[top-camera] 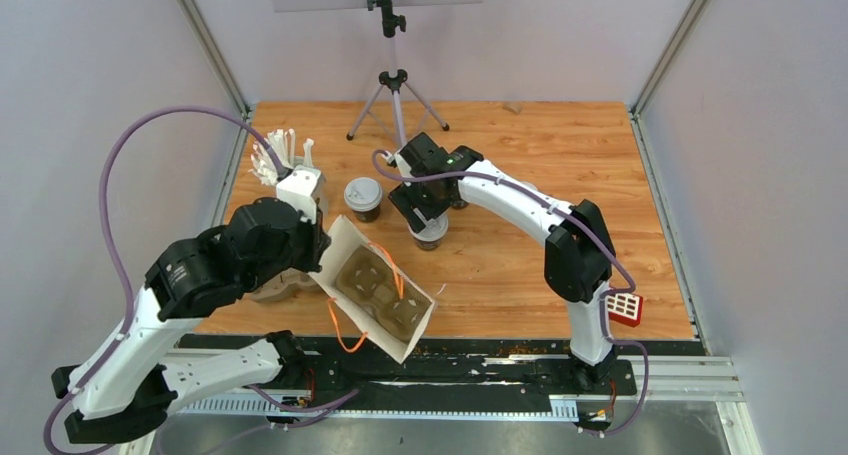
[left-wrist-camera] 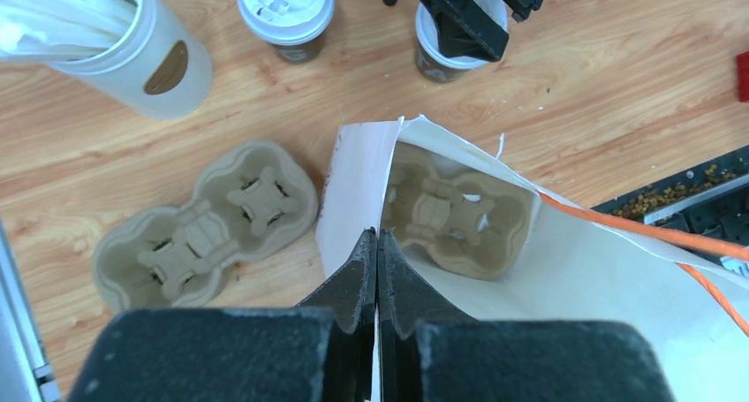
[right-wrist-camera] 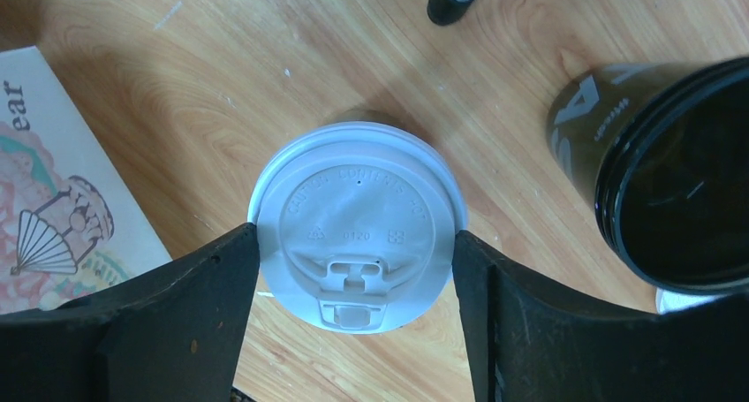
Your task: Pack the takeout coffee
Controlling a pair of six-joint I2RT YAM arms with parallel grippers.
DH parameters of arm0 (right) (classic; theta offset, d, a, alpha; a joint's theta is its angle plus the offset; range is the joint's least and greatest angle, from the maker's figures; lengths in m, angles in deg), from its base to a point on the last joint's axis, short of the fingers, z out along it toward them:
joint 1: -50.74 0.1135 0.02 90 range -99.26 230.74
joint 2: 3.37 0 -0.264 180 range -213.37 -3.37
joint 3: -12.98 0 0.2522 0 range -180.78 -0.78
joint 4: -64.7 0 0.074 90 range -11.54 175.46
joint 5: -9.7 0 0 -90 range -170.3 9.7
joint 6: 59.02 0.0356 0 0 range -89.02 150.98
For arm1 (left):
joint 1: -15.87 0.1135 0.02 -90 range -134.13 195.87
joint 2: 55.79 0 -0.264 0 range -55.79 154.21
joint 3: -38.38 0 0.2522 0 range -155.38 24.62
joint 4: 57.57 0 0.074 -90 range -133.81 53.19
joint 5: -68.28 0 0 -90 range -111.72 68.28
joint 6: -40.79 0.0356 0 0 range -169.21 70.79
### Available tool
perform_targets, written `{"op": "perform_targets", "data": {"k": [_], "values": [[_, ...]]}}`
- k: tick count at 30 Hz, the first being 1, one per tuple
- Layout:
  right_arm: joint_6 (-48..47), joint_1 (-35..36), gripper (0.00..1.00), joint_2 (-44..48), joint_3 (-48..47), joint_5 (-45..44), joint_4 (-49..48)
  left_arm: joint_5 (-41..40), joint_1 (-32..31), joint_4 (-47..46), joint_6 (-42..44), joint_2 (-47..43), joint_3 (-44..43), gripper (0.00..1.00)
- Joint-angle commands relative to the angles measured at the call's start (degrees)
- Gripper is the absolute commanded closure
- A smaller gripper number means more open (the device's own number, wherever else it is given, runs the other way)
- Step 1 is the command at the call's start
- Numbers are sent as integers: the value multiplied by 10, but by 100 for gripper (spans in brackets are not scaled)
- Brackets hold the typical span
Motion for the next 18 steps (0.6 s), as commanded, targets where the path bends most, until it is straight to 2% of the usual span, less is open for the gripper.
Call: {"op": "perform_targets", "data": {"k": [1, 10, 18], "values": [[7, -15, 26, 45, 32, -8, 15, 26, 2, -52, -37, 31, -7, 100], [17, -47, 27, 121, 117, -33, 23, 16, 2, -83, -80, 51, -10, 100], [17, -118, 27, 213, 197, -33, 37, -30, 2, -127, -141, 115, -26, 100]]}}
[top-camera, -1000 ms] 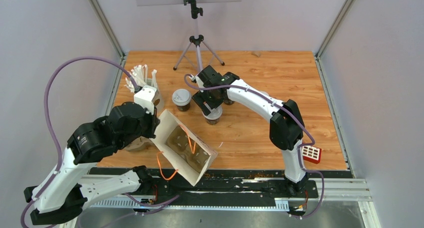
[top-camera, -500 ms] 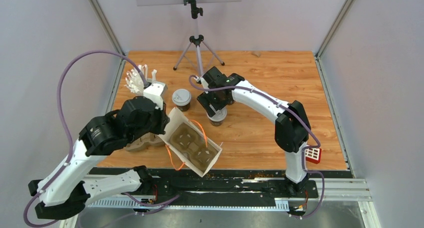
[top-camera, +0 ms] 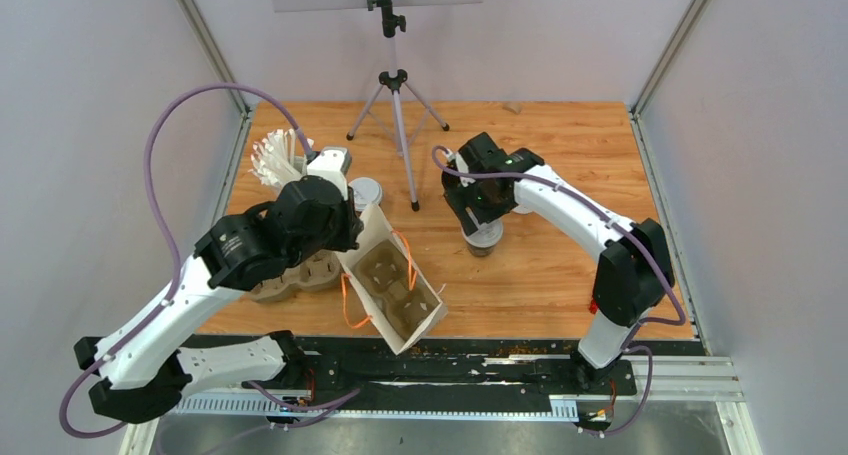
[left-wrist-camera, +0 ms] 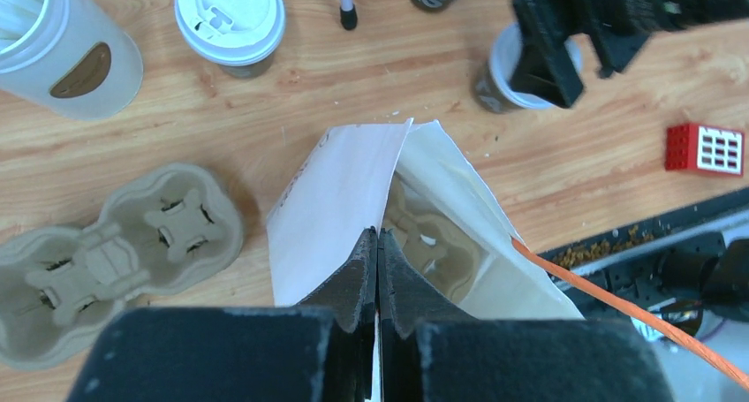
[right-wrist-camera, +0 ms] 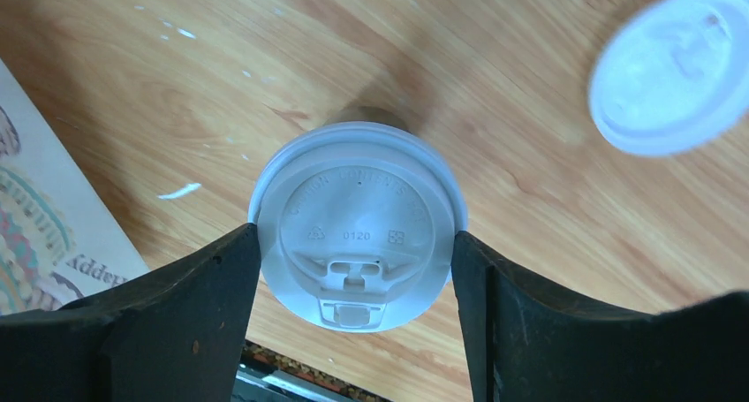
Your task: Pack the takeout coffee
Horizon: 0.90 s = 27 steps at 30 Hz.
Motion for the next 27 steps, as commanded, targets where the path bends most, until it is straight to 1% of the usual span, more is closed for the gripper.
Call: {"op": "perform_targets", "data": {"k": [1, 3, 6, 12, 16, 22, 27], "values": [[9, -46, 27, 71, 24, -15, 18, -53, 2, -44, -50, 48, -34, 100], [9, -61, 27, 90, 22, -20, 32, -75, 2, -34, -52, 75, -50, 100], [9, -77, 27, 116, 6, -27, 58, -102, 14, -19, -78, 100, -66, 100], [8, -83, 27, 161, -67, -32, 129, -47, 68, -73, -153, 113, -41, 100], [8, -83, 27, 187, -145, -24, 170, -61, 81, -67, -177, 140, -64, 100], [22, -84, 28, 243, -221, 2, 171, -57, 90, -93, -208, 165, -84, 100], [28, -83, 28, 261, -267, 64, 176, -46, 89, -118, -239, 167, -70, 100]]}}
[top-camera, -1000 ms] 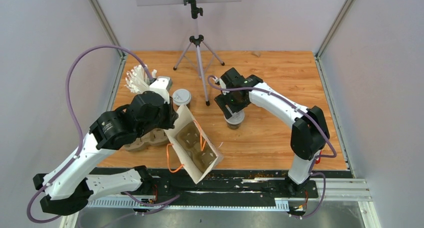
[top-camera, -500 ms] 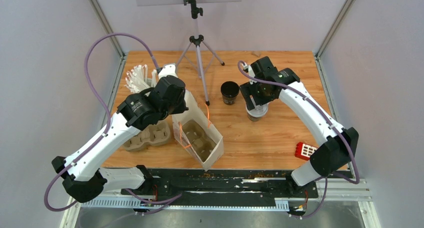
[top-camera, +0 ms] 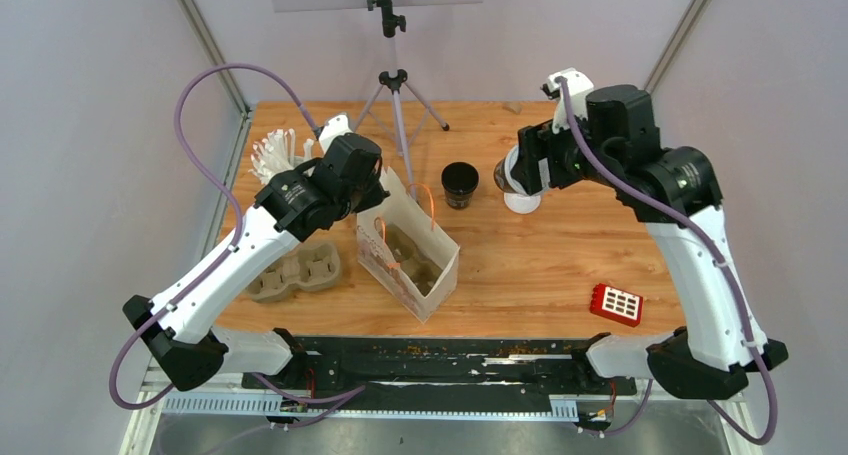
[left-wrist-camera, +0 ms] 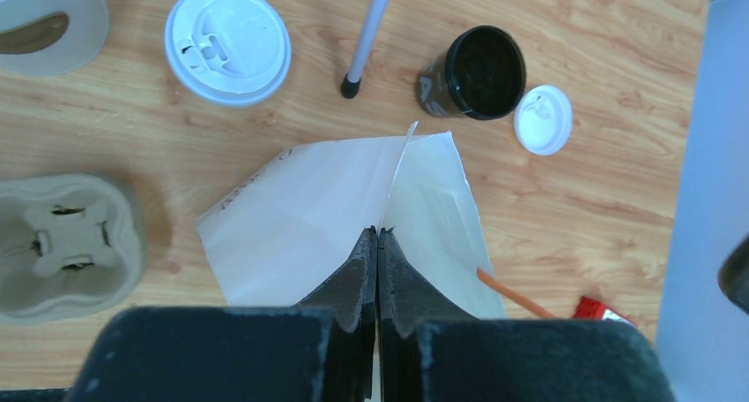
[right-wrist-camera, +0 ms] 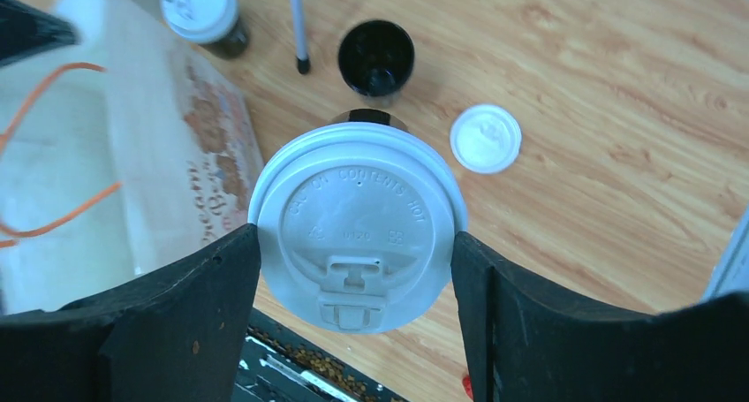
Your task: Pack the takeout coffee
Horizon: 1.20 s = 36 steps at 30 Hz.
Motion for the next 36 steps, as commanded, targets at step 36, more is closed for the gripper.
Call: {"op": "perform_targets", "data": {"k": [36], "values": [[110, 55, 30, 154, 175, 243, -244, 87, 3, -56, 69, -79, 88, 74]]}}
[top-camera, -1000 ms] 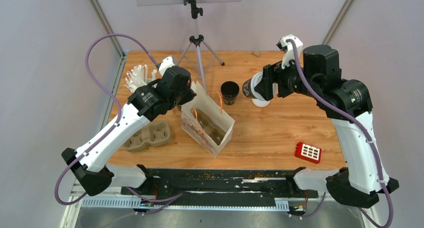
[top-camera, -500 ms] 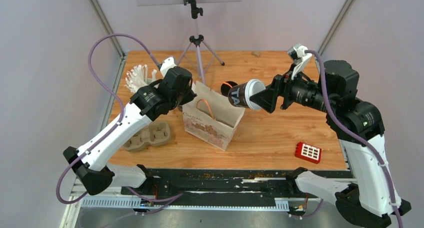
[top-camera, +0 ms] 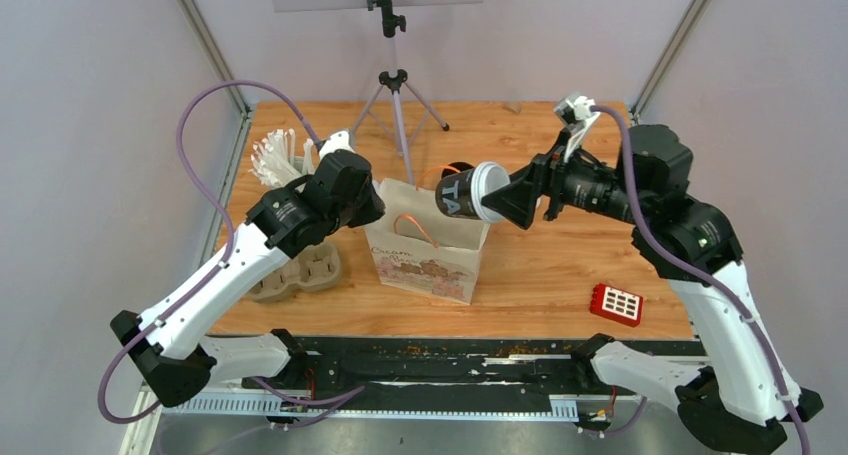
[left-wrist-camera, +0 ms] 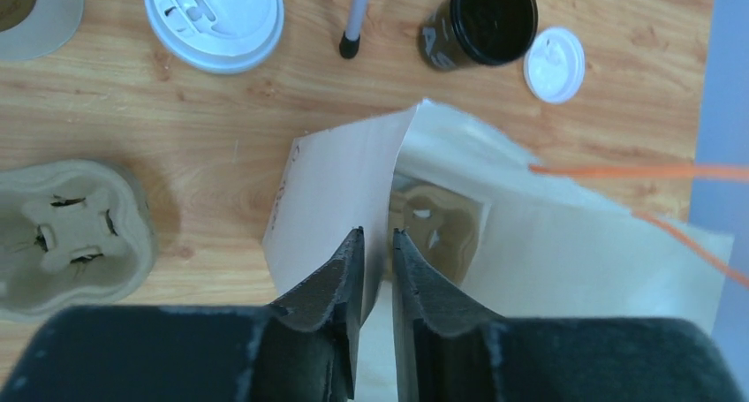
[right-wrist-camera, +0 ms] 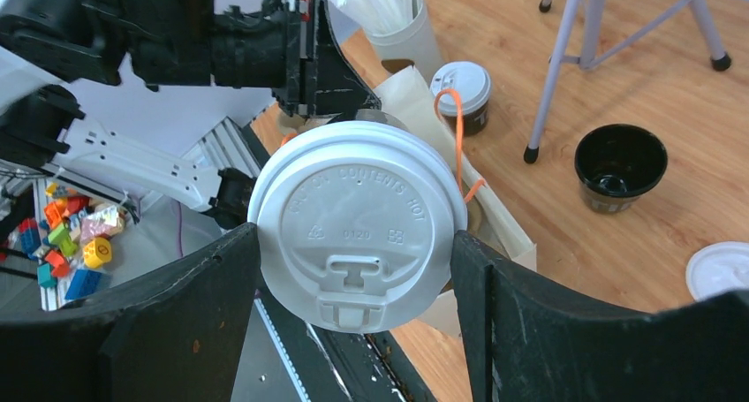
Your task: Pack the takeout coffee
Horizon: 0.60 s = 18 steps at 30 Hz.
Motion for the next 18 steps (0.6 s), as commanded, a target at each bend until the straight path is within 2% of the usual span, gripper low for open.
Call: {"op": "perform_targets", "data": {"k": [1, 10, 18], "values": [[-38, 47, 30, -21, 14, -42, -7, 51, 2, -19, 53, -38, 20, 71], [-140, 146, 30, -94, -1, -202, 45, 35, 2, 56, 175, -69, -9, 45], [-242, 295, 29, -167, -31, -330, 106, 51, 3, 95, 227, -73, -54, 37]]}}
